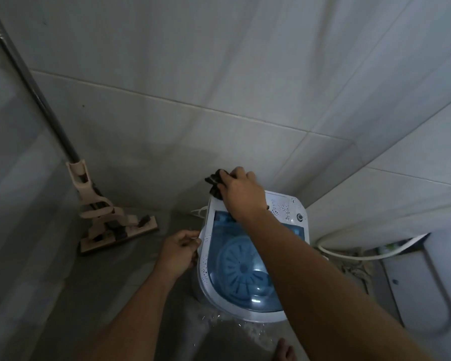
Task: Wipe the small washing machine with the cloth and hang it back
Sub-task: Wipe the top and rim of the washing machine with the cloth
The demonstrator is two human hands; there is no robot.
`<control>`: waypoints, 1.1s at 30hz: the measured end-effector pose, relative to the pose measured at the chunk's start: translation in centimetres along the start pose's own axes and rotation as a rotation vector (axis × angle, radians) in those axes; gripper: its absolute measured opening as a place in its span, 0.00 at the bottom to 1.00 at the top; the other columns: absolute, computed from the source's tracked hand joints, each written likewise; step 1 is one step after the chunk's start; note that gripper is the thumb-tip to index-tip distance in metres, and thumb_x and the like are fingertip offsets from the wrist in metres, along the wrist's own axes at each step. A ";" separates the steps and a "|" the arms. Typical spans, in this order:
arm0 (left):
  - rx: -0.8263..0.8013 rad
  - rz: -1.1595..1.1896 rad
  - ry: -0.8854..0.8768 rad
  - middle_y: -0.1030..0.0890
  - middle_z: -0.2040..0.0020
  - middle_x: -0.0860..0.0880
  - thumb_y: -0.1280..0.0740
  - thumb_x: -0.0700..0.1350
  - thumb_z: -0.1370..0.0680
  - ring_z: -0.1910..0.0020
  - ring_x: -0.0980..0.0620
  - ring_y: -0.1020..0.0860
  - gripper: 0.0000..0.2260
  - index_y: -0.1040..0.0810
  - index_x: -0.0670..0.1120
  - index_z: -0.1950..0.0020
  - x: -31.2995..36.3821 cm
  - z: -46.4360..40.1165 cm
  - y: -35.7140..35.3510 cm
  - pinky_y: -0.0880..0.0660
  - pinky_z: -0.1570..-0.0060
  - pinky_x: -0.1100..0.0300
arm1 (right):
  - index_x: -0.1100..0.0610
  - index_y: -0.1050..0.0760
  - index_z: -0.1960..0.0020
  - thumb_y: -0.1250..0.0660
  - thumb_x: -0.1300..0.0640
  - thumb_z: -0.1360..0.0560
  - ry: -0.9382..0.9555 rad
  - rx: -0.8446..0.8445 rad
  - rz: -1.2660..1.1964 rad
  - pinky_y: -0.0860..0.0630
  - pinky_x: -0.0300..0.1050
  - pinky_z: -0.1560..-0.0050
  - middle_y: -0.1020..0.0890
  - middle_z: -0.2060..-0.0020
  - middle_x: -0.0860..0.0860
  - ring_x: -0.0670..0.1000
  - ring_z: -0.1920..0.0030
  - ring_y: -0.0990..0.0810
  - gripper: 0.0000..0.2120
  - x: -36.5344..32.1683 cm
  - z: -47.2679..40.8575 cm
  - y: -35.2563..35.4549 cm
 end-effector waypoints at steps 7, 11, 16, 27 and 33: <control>-0.016 -0.044 0.030 0.13 0.51 0.46 0.30 0.40 0.23 0.54 0.41 0.16 0.06 0.17 0.50 0.51 -1.0 -1.0 0.5 0.19 0.50 0.41 | 0.53 0.34 0.23 0.37 0.44 0.19 0.077 0.007 0.038 0.19 0.59 0.56 0.27 0.37 0.59 0.62 0.44 0.26 0.27 -1.3 3.9 -1.5; -0.018 -0.043 0.037 0.13 0.52 0.46 0.30 0.39 0.23 0.56 0.43 0.16 0.06 0.17 0.50 0.50 -1.1 -1.0 0.5 0.19 0.52 0.45 | 0.51 0.35 0.23 0.37 0.48 0.18 0.113 -0.099 -0.149 0.22 0.58 0.46 0.29 0.34 0.59 0.63 0.43 0.23 0.25 -1.8 4.4 -1.2; -0.017 -0.073 0.039 0.14 0.51 0.48 0.30 0.40 0.22 0.56 0.46 0.16 0.06 0.17 0.51 0.50 -0.9 -0.8 0.5 0.19 0.59 0.52 | 0.51 0.29 0.27 0.34 0.51 0.19 -0.056 -0.020 -0.327 0.20 0.53 0.45 0.25 0.38 0.58 0.60 0.45 0.20 0.22 0.8 1.4 1.5; -0.009 -0.053 0.047 0.15 0.49 0.46 0.32 0.39 0.21 0.55 0.44 0.17 0.06 0.19 0.45 0.45 -0.9 -0.6 0.3 0.20 0.59 0.53 | 0.48 0.26 0.29 0.33 0.48 0.21 0.056 -0.146 -0.390 0.22 0.52 0.45 0.24 0.42 0.57 0.60 0.45 0.20 0.20 -0.2 2.7 0.8; 0.010 -0.054 0.041 0.15 0.48 0.43 0.32 0.38 0.21 0.55 0.43 0.17 0.07 0.18 0.45 0.45 -0.8 -0.7 0.4 0.19 0.53 0.47 | 0.54 0.32 0.27 0.37 0.48 0.18 -0.173 -0.042 -0.062 0.21 0.55 0.50 0.28 0.39 0.58 0.60 0.42 0.25 0.22 5.4 4.0 1.8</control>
Point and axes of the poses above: each hand's wrist, its own z-axis away from the middle knuckle, its own y-axis out of the back of the hand, x = y × z, the point moved 9 cm from there along -z, towards the middle knuckle
